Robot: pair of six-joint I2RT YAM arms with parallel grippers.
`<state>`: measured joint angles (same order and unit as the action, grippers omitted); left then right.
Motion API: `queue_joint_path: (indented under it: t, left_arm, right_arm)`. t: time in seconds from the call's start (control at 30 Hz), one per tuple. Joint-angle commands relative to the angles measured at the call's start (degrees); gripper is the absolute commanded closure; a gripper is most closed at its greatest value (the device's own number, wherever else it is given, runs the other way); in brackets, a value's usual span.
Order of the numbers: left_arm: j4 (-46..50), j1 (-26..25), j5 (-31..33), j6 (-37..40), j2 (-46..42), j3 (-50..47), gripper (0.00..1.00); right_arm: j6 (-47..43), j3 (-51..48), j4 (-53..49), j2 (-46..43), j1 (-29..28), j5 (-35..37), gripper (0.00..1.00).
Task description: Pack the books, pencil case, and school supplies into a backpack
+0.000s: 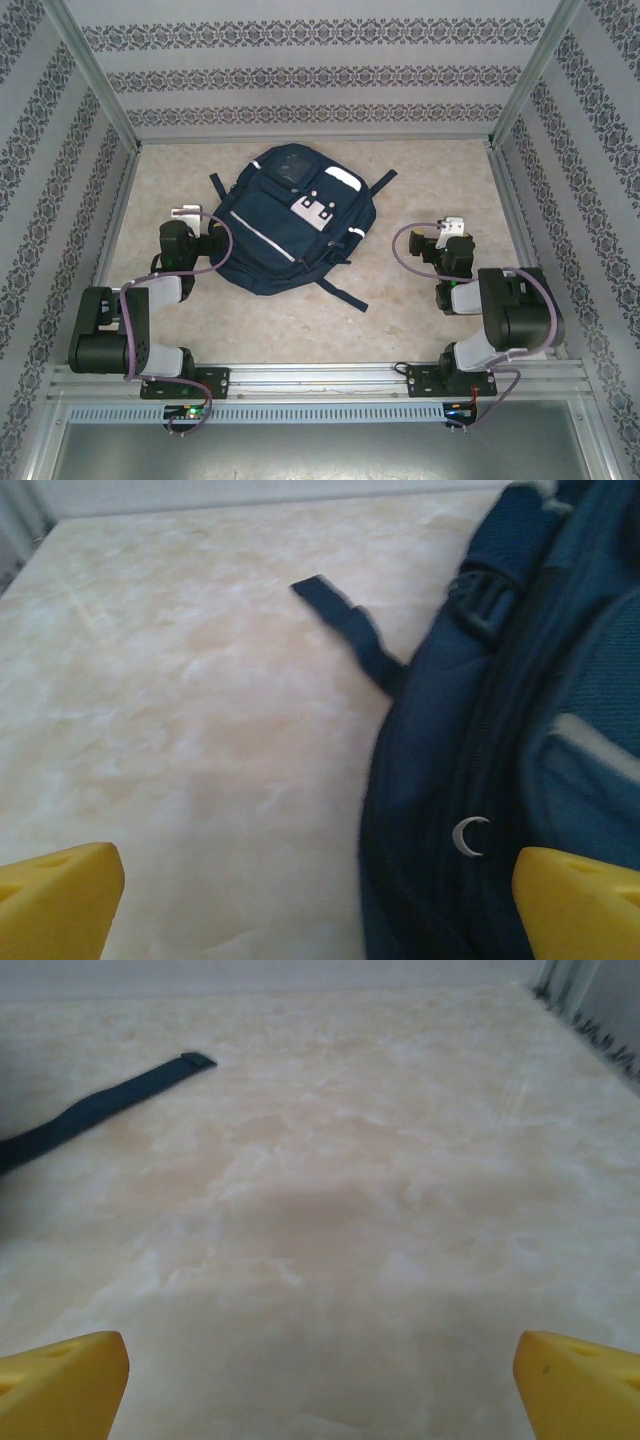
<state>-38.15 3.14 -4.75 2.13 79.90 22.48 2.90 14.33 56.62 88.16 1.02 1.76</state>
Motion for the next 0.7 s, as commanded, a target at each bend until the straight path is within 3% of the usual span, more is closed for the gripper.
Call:
queue_joint_path:
  t: [0.0, 0.07, 0.13, 0.17, 0.2, 0.27, 0.33, 0.4, 0.67]
  left_arm:
    - [-14.8, 0.6, -11.1, -1.8, 1.5, -3.8, 0.01]
    - [-14.5, 0.6, -9.9, -1.7, 5.9, -2.1, 0.00]
    - [-23.1, 0.6, -8.4, -2.6, 12.7, -2.8, 0.01]
    - [-24.1, 0.6, -7.9, -2.8, 12.1, -3.5, 0.01]
    - [-18.8, 0.6, -6.7, -2.8, 10.0, -2.8, 0.01]
    - [-21.9, 0.6, -9.3, -2.3, 12.5, -2.3, 0.01]
    - [-15.8, 0.7, -9.9, -1.5, 10.5, -1.0, 0.01]
    - [-20.1, 0.6, -8.1, -2.6, 12.1, -1.6, 0.01]
    - [-18.0, 0.3, -6.2, -2.7, 11.4, -1.2, 0.01]
  right_arm:
    - [1.4, 4.9, -1.1, -1.7, 0.5, -1.1, 0.02]
    - [1.2, 4.8, 1.4, -0.3, 0.1, -1.2, 0.02]
    - [0.9, 5.0, -0.8, -0.8, 0.0, -1.2, 0.02]
    - [0.8, 5.0, -0.8, -0.7, -0.2, -0.9, 0.02]
    - [0.7, 5.0, -0.8, -0.7, -0.4, -0.7, 0.02]
    - [0.6, 5.0, -0.9, -0.7, -0.5, -0.5, 0.02]
    - [0.5, 5.0, -1.0, -0.7, -0.6, -0.3, 0.02]
    - [0.4, 5.0, -1.2, -0.7, -0.7, -0.2, 0.02]
    - [0.4, 5.0, -1.2, -0.7, -0.7, -0.3, 0.02]
